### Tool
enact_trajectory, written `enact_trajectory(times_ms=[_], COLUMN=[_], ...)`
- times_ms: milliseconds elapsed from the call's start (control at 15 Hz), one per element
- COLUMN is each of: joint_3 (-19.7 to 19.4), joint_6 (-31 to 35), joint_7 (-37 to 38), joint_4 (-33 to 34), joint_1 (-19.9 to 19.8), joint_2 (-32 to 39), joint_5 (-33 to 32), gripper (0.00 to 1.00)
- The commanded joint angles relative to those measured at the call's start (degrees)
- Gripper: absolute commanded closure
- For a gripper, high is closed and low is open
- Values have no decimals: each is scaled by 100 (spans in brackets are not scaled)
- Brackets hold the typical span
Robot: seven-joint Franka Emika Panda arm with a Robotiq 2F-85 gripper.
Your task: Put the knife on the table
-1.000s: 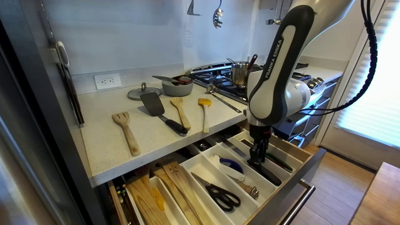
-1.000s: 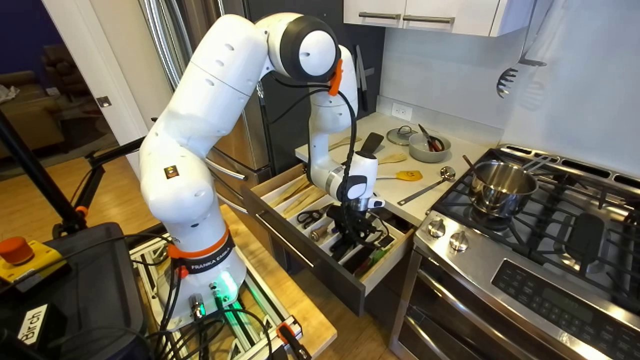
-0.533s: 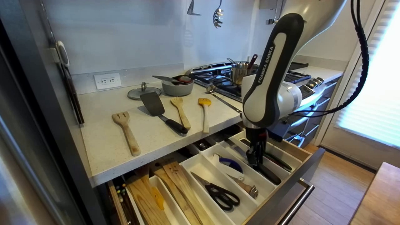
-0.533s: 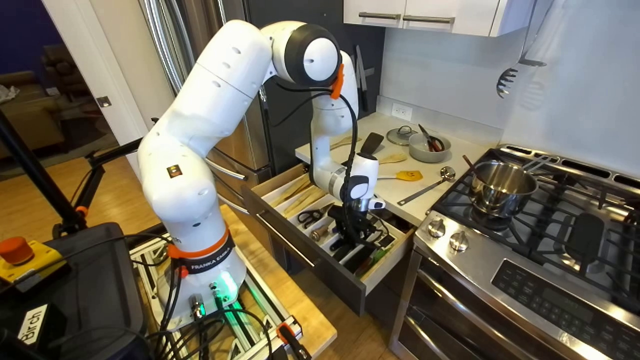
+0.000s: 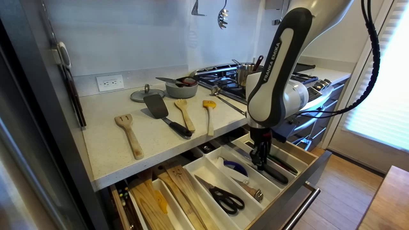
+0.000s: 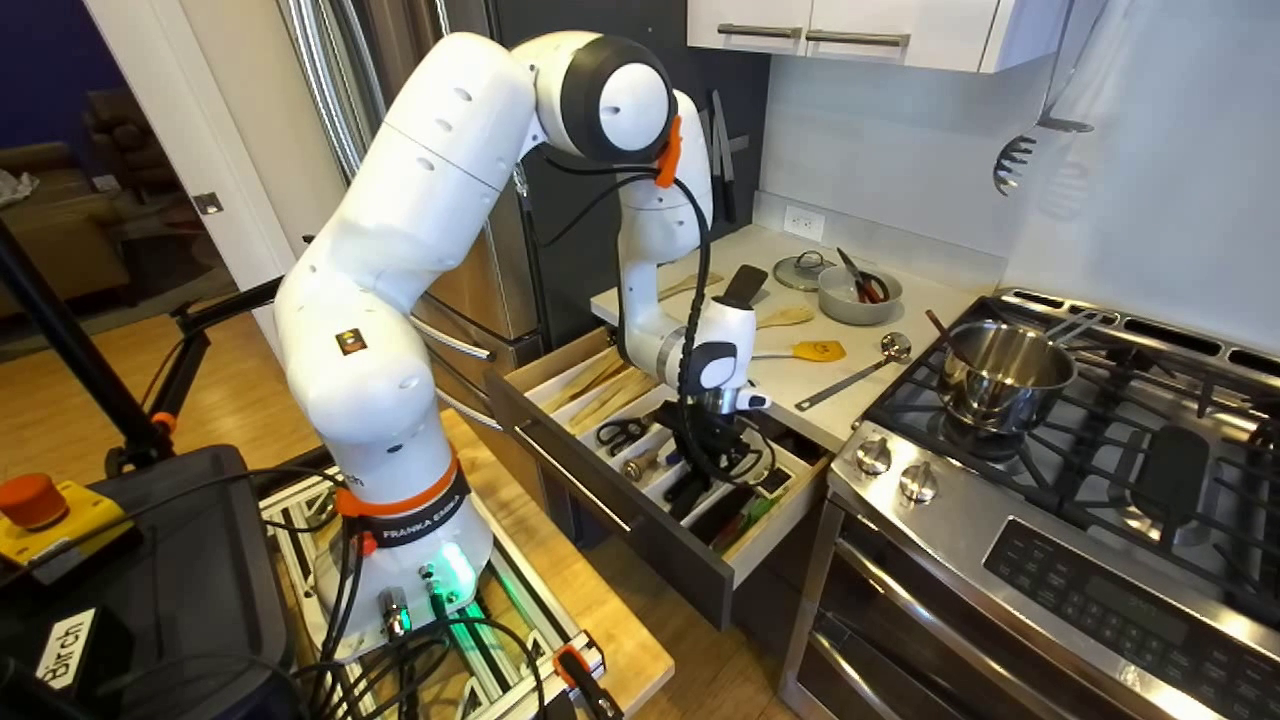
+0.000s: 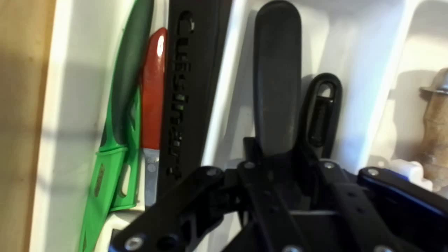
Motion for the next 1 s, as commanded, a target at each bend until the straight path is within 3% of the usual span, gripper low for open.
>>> enact_trajectory(times_ms=[0,133,333,667,733,933], joint_3=[182,392,552,589,563,500], joint_6=[-424,-1128,-2749,-4956,-5115,-4708], joint_7=[20,-116,-612,-1977,-2122,-2326], joint_4=[-464,-415,-70,245,195,-201], joint_1=[-173,-385,-541,-690,-654,-595], joint_2=[-761,-1074,-1223,-1734,-1872,-2501], joint_5=[177,446,805,1048,1014,1039], gripper=[93,93,93,93,93,93])
